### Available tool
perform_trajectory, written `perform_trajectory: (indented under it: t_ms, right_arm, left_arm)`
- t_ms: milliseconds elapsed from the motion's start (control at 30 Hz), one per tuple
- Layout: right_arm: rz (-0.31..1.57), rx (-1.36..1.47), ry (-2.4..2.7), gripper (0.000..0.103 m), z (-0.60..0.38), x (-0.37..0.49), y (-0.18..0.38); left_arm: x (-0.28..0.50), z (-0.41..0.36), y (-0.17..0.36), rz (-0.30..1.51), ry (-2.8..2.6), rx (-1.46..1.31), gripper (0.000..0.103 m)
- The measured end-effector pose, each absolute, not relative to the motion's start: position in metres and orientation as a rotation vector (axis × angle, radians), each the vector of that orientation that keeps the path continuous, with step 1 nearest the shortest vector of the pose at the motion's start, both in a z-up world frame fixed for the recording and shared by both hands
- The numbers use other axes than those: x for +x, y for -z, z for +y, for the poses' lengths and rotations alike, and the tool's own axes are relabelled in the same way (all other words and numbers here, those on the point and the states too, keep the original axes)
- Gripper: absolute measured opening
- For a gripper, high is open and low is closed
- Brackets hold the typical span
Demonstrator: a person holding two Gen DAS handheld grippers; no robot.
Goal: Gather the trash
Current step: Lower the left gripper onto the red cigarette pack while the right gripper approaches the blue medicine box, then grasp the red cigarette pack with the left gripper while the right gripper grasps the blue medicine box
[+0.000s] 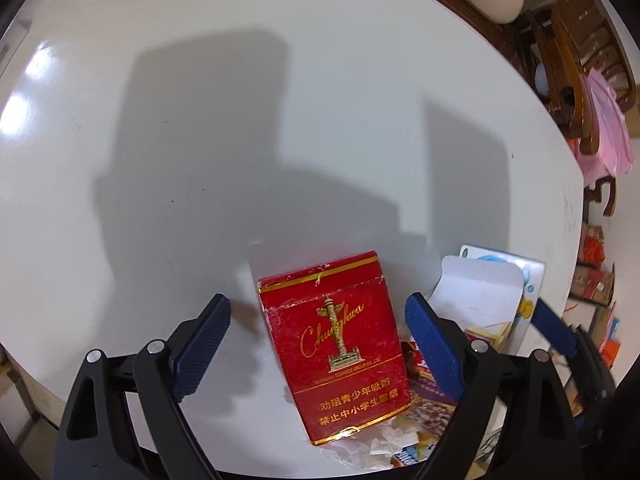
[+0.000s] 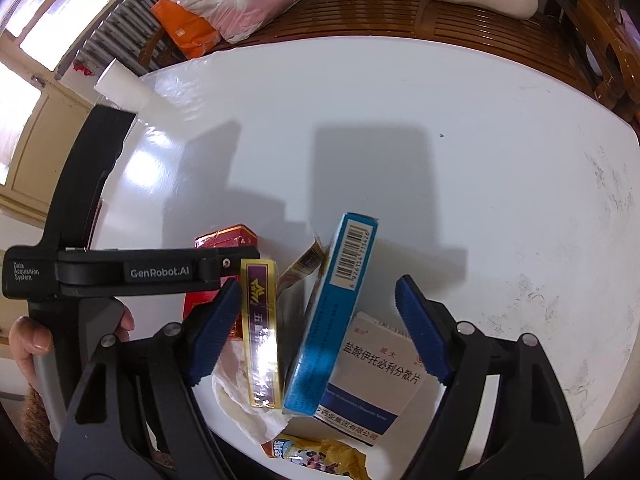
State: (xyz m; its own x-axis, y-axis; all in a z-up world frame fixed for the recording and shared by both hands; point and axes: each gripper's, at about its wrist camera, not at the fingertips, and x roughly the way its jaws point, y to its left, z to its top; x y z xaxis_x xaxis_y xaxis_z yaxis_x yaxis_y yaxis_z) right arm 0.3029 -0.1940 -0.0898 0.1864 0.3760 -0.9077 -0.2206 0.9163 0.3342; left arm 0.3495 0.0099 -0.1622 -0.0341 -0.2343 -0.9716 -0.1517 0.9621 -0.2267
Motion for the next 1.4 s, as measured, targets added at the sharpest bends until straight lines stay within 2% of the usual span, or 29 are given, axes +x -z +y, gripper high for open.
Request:
perform_trajectory:
  t_ms: [300,367,433,467,700,800,1000,1033,1267,1333,1400]
  right_arm:
    - [1.335,0.228,-0.456,0.072,-0.202,0.304,0.091]
    - [1.35,0.26,-0.466,0.064,-0.203,0.306,0.095]
    - [1.362,0.303,-0.5,0.05,-0.205,0.307,0.099]
    - [1.358,0.328,-0.512,0.047,-0.205,0.308,0.1]
    - [1.349,0.338,-0.511,0.047,-0.203,0.307,0.097]
    - [1.333,0.352,-0.514,0.043,-0.206,0.305,0.094]
    - [1.358,0.34,-0.504,0.039,-0.206,0.302,0.103]
    - [1.361,0.342,-0.501,0.03,-0.206,0.302,0.105]
    - [1.347,0.329,-0.507,0.026,-0.207,0.298,0.102]
    - [1.339,0.31,-0.504,0.023,-0.206,0.296,0.099]
    - [1.331,0.283,-0.497,0.022,-0.204,0.293,0.096]
  left_arm:
    - [0.349,0.004,0.161,1.6,0.054,-0.258,0.086]
    - [0.348,0.004,0.161,1.597,0.055,-0.263,0.086]
    - [0.348,0.005,0.162,1.595,0.054,-0.271,0.085]
    - [0.348,0.006,0.161,1.594,0.052,-0.276,0.084]
    - [0.348,0.007,0.161,1.593,0.058,-0.28,0.084]
    - [0.347,0.008,0.161,1.589,0.044,-0.278,0.081]
    - [0.345,0.005,0.159,1.583,0.034,-0.266,0.08]
    - [0.344,0.004,0.159,1.582,0.03,-0.262,0.079]
    - [0.342,0.005,0.156,1.588,0.025,-0.25,0.068]
    - [0.342,0.008,0.155,1.584,0.03,-0.256,0.058]
    - [0.343,0.009,0.155,1.587,0.045,-0.263,0.057]
